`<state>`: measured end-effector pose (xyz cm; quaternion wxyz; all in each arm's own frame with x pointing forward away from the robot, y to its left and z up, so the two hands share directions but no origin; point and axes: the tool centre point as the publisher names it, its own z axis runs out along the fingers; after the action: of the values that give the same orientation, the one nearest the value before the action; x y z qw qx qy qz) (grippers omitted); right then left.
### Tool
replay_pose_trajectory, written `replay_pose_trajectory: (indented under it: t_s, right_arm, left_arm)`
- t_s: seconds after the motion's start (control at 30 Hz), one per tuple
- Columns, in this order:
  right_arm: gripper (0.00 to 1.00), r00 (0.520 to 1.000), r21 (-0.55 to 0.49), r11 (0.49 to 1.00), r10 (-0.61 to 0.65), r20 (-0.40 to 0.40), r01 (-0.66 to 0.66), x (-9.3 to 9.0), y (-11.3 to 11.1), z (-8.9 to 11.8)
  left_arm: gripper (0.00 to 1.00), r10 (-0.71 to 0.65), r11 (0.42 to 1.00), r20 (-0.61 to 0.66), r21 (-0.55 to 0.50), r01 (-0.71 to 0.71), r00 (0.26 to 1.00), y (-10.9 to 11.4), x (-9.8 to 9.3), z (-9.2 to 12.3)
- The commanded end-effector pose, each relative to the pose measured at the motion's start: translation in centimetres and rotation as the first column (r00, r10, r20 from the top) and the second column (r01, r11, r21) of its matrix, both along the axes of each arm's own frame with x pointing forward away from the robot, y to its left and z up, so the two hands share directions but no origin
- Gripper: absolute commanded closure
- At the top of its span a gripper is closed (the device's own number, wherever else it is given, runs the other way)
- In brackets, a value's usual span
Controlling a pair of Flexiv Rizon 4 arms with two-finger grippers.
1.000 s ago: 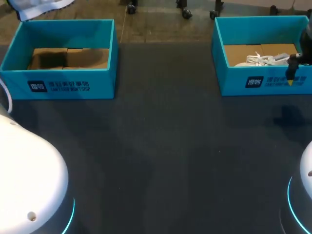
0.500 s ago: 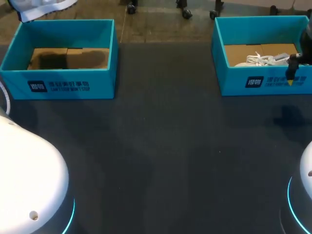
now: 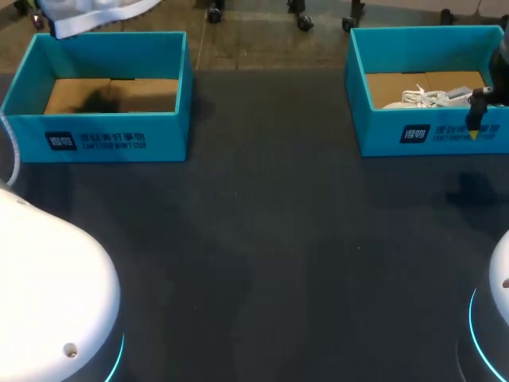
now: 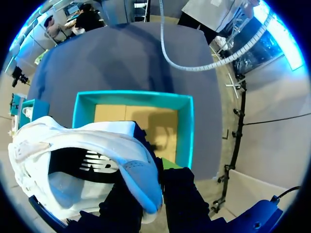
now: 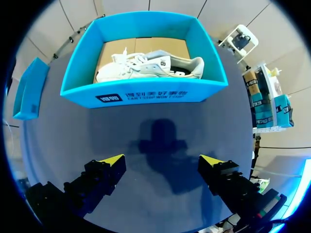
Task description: Take the shoe out of the shoebox, open the shoe tongue, remove and reinsert the insole, then place the shoe into the shoebox
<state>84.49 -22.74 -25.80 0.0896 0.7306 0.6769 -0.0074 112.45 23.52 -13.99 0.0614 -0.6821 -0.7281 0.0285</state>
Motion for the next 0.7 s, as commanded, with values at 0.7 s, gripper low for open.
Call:
replay_pose_trajectory:
  t_s: [0.7]
  right_arm:
    - [0.00, 1.000, 0.001, 1.000, 0.001, 0.001, -0.001, 0.0, -0.1, 0.0]
  left_arm:
    - [1.00, -0.063, 0.996, 0.296, 0.085, 0.040, 0.953, -10.5, -15.8, 1.8]
